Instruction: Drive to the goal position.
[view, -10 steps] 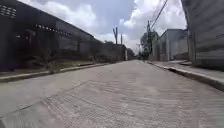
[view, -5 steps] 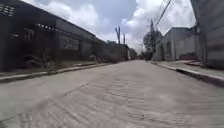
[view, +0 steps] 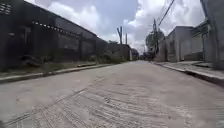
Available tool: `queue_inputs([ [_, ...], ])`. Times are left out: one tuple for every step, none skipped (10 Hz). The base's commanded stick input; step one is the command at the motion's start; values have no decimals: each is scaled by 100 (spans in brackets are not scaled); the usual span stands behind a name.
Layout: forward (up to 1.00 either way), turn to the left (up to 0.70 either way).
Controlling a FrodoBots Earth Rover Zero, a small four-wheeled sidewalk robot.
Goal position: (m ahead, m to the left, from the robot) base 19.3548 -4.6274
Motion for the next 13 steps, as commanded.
queue_inputs([
  [100,-40],
  [100,-40],
  [100,-40],
  [100,-40],
  [100,-40],
  [100,-40],
  [100,-40],
  [100,-39],
  [100,-19],
  [100,0],
  [100,0],
  [100,0],
  [100,0],
])
